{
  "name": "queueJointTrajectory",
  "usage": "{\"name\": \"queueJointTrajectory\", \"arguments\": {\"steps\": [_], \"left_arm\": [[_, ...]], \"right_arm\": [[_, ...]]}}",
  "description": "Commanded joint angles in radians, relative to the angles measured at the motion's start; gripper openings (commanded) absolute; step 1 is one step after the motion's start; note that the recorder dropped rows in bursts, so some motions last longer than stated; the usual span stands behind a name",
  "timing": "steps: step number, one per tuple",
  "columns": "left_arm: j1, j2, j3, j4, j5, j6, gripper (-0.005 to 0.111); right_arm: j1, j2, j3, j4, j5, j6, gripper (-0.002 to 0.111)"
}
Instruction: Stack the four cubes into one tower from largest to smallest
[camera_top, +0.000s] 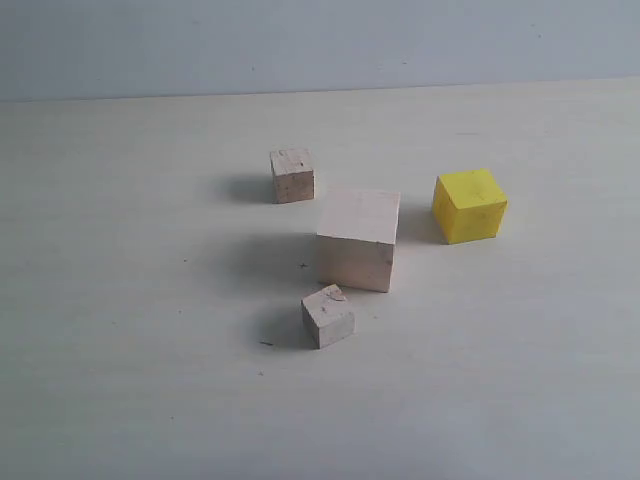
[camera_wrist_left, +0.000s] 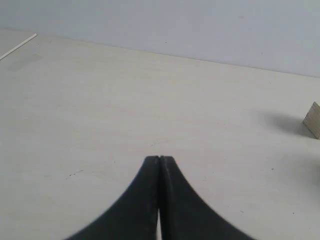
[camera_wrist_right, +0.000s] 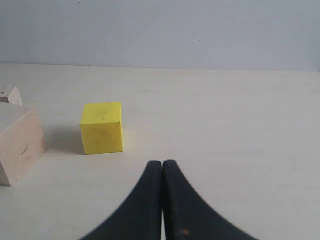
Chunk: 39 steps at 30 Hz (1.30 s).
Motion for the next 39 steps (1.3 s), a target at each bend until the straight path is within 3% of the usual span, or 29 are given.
{"name": "queueJointTrajectory", "arguments": {"steps": [1,24,33,39], "left_arm": [[-0.008,-0.004,0.003,0.003,-0.005,0.000,0.000],[-0.008,-0.004,0.003,0.003,-0.005,0.000,0.000],[-0.008,-0.004,0.003,0.003,-0.005,0.000,0.000],[-0.008,-0.004,0.003,0.003,-0.005,0.000,0.000]], "right_arm": [[-0.006,-0.004,0.004,0.000,-0.004,-0.002,0.000],[-0.006,-0.004,0.004,-0.003,-0.009,-0.002,0.000],[-0.006,-0.004,0.004,0.060,-0.408,0.006,0.000],[-0.006,-0.004,0.004,0.060,-0.426,0.006,0.000]]}}
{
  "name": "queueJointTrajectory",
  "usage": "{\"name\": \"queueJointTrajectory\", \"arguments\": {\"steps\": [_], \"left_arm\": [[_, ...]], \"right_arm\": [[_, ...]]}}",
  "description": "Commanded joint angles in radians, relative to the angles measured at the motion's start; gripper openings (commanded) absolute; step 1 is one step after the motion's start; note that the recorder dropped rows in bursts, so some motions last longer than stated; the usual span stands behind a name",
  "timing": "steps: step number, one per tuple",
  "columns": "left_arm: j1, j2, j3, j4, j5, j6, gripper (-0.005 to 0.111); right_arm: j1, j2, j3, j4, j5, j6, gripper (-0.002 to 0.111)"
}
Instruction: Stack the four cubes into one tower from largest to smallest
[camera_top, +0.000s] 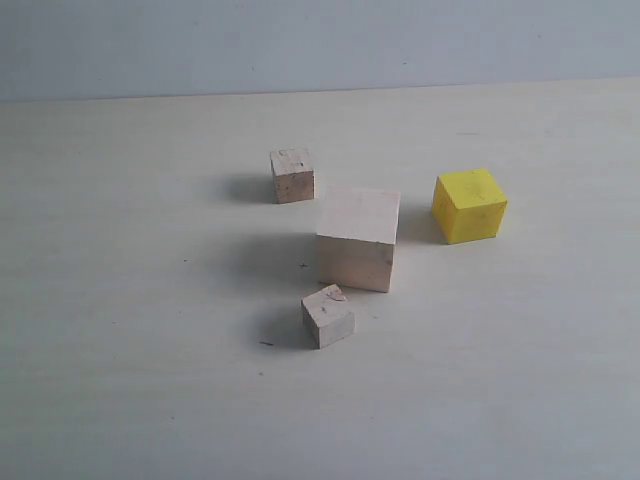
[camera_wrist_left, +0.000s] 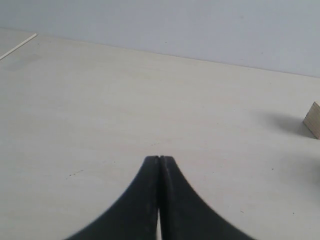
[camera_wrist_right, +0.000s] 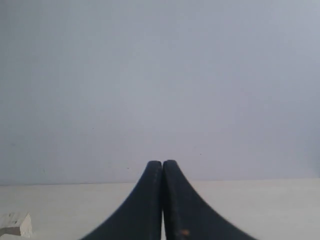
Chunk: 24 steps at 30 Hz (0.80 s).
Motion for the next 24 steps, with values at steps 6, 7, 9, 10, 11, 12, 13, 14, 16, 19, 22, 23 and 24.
{"name": "queueJointTrajectory", "arguments": {"steps": [6,7,9,10,11,12,13,14,16,19,22,23,24], "left_arm": [[-0.008,-0.004,0.003,0.003,-0.007,0.000,0.000],[-0.008,-0.004,0.003,0.003,-0.007,0.000,0.000],[-0.008,-0.004,0.003,0.003,-0.007,0.000,0.000],[-0.008,-0.004,0.003,0.003,-0.007,0.000,0.000],[-0.008,-0.004,0.003,0.003,-0.007,0.000,0.000],[-0.008,-0.004,0.003,0.003,-0.007,0.000,0.000],[-0.008,-0.004,0.003,0.003,-0.007,0.000,0.000],[-0.008,-0.004,0.003,0.003,-0.007,0.000,0.000],[-0.008,-0.004,0.003,0.003,-0.007,0.000,0.000],[-0.008,-0.004,0.003,0.003,-0.007,0.000,0.000],[-0.008,-0.004,0.003,0.003,-0.007,0.000,0.000],[-0.008,-0.004,0.003,0.003,-0.007,0.000,0.000],[-0.008,-0.004,0.003,0.003,-0.007,0.000,0.000]], "right_arm": [[-0.006,-0.004,0.004,0.027,-0.162,0.056,0.000],[-0.006,-0.004,0.004,0.029,-0.164,0.074,0.000],[-0.006,-0.004,-0.010,0.029,-0.142,0.101,0.000],[-0.006,-0.004,-0.030,0.026,-0.115,0.108,0.000],[-0.006,-0.004,-0.054,0.026,-0.077,0.110,0.000],[-0.006,-0.004,-0.076,0.026,-0.032,0.119,0.000],[-0.006,-0.004,-0.104,0.026,0.012,0.128,0.000],[-0.006,-0.004,-0.132,0.026,0.047,0.132,0.000],[-0.006,-0.001,-0.188,0.026,0.083,0.130,0.000],[-0.006,0.065,-0.273,0.026,0.148,0.087,0.000],[-0.006,0.174,-0.369,0.026,0.248,0.057,0.000],[0.001,0.216,-0.392,0.029,0.273,0.036,0.000],[0.011,0.251,-0.415,0.034,0.304,0.022,0.000]]}}
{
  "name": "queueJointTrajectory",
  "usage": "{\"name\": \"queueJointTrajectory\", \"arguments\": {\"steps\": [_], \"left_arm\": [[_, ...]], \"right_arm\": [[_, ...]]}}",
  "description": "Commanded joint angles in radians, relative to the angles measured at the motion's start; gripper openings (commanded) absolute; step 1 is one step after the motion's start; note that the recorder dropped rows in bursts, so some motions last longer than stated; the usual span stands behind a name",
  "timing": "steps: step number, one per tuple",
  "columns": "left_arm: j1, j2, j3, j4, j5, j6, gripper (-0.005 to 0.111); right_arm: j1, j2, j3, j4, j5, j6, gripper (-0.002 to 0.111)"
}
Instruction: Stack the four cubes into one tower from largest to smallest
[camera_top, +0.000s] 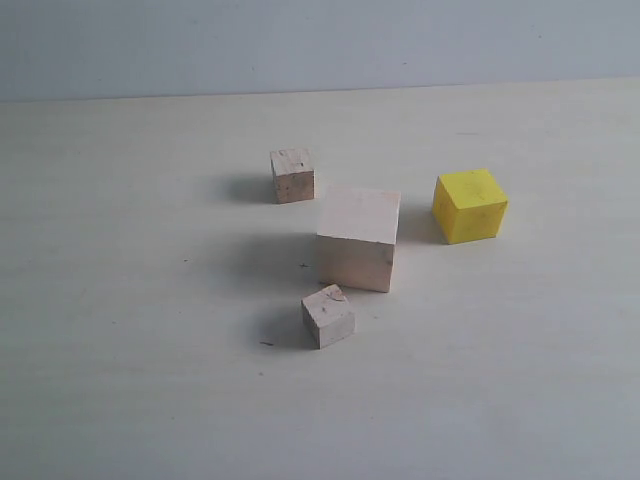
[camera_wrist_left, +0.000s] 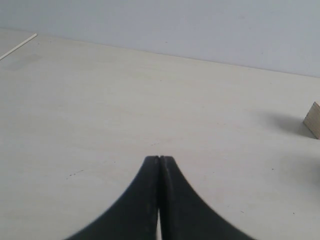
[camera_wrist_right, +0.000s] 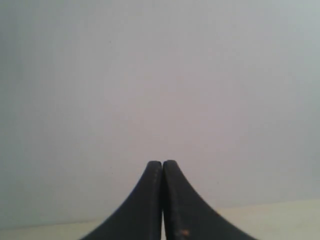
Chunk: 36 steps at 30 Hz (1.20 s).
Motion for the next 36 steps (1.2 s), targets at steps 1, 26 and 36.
{"name": "queueJointTrajectory", "arguments": {"steps": [1,26,36], "left_arm": [[-0.008,-0.004,0.003,0.003,-0.007,0.000,0.000],[-0.008,-0.004,0.003,0.003,-0.007,0.000,0.000],[-0.008,-0.004,0.003,0.003,-0.007,0.000,0.000]], "right_arm": [[0.033,0.182,-0.125,0.027,0.151,-0.080,0.000],[0.197,0.905,-0.322,0.525,0.205,-0.297,0.000],[0.197,1.185,-0.405,0.562,0.299,-0.348,0.000]]}}
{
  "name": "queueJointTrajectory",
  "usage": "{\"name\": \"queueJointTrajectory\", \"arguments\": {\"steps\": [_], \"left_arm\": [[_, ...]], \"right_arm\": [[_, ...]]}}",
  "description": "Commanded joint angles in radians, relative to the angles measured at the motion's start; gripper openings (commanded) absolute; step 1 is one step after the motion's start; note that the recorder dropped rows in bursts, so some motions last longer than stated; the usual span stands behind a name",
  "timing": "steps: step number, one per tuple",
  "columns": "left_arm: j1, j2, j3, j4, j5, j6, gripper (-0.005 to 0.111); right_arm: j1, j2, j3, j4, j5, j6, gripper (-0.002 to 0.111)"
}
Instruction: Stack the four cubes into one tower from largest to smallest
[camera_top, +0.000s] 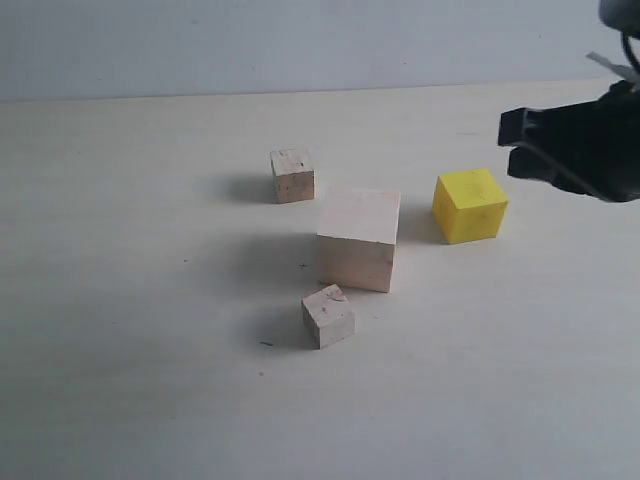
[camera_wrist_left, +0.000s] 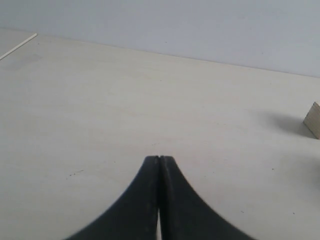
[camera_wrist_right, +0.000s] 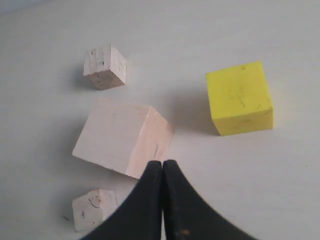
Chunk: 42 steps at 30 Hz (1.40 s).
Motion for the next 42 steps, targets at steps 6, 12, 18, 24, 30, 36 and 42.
{"name": "queueJointTrajectory", "arguments": {"steps": [6,12,18,24,30,36,42], "left_arm": [[-0.008,-0.004,0.003,0.003,-0.007,0.000,0.000],[-0.008,-0.004,0.003,0.003,-0.007,0.000,0.000],[-0.008,-0.004,0.003,0.003,-0.007,0.000,0.000],[-0.008,-0.004,0.003,0.003,-0.007,0.000,0.000],[-0.008,-0.004,0.003,0.003,-0.007,0.000,0.000],[-0.008,-0.004,0.003,0.003,-0.007,0.000,0.000],[-0.008,-0.004,0.003,0.003,-0.007,0.000,0.000]], "right_arm": [[0.003,0.317,-0.178,0.006,0.122,-0.047,0.000],[0.003,0.478,-0.251,0.006,0.146,-0.047,0.000],[0.003,0.580,-0.297,0.025,0.149,-0.047,0.000],[0.039,0.621,-0.348,0.037,0.144,-0.073,0.000],[0.073,0.706,-0.422,0.037,0.147,-0.062,0.000],[0.073,0.736,-0.441,0.047,0.197,-0.062,0.000],[0.073,0.736,-0.441,0.072,0.209,-0.071,0.000]]}}
